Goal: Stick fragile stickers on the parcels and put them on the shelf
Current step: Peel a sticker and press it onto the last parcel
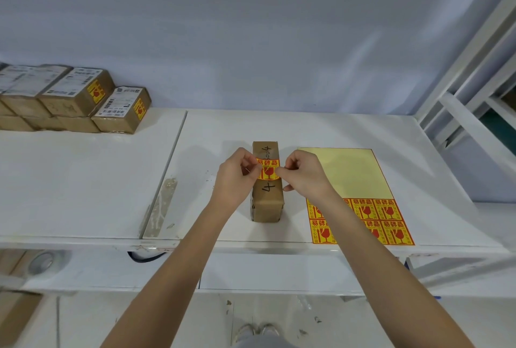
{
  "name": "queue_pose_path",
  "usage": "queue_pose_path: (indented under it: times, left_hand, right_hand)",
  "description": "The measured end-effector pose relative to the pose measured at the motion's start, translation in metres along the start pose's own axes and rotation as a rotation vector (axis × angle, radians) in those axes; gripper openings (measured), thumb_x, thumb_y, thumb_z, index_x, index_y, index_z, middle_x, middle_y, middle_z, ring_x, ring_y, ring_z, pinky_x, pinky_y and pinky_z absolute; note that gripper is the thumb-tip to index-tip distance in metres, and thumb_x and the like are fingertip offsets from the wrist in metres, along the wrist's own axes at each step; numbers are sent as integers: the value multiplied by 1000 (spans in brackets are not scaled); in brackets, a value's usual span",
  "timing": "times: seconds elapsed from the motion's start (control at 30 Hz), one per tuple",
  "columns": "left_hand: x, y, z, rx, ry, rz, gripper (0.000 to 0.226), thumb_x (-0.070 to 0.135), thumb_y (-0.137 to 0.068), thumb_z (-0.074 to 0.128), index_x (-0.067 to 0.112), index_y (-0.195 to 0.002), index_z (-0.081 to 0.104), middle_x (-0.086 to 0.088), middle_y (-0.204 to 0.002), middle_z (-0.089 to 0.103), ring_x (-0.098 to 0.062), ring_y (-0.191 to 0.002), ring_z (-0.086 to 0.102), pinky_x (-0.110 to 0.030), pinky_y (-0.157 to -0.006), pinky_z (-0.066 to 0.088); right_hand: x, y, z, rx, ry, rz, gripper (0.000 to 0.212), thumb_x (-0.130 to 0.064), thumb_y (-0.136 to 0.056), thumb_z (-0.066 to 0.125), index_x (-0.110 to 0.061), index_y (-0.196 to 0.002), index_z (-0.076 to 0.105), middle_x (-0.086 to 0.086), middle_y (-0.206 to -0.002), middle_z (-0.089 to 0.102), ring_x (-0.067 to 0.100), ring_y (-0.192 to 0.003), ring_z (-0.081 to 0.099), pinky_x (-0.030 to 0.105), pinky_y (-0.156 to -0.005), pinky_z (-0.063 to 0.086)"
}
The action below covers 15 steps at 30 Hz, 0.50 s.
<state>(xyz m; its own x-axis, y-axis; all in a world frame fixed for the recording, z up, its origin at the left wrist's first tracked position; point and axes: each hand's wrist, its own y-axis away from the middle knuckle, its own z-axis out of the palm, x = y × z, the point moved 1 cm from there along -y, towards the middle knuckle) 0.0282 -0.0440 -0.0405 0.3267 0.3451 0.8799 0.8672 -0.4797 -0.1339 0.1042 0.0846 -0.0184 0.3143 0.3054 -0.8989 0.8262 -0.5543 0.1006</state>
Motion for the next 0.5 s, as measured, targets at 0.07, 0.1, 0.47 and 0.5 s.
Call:
queue_pose_path:
  times: [0.07,0.1,0.47,0.5]
  left_hand:
    - [1,0,0,-8,-3,1,11,11,-87,64,16,-86,54,5,-72,58,-10,-68,57,-19,-62,49]
    - [1,-1,0,-8,-13,3,12,12,-87,64,16,-86,53,5,-71,57,-9,-67,56,-16,-60,47]
    - [4,-2,-1,-17,-82,9,10,11,-87,64,14,-87,55,6,-70,56,-5,-63,54,-6,-55,43]
    - [4,-3,-1,-19,-89,7,9,11,-87,64,14,-87,55,6,-71,56,-5,-64,54,-6,-55,44]
  right_hand:
    - [-1,0,-1,-12,6,13,25,-2,-79,65,-11,-65,46,2,-65,43,11,-57,48,23,-49,53]
    - [-2,-1,-1,-20,7,21,24,-2,-79,65,-10,-66,47,2,-65,43,11,-57,48,23,-48,53]
    - [-3,-6,1,-74,10,85,15,-5,-80,66,-9,-76,52,1,-70,48,9,-62,52,20,-44,49]
    - [-3,-6,1,-78,7,90,15,-6,-80,66,-9,-78,51,1,-71,48,9,-63,52,21,-44,50]
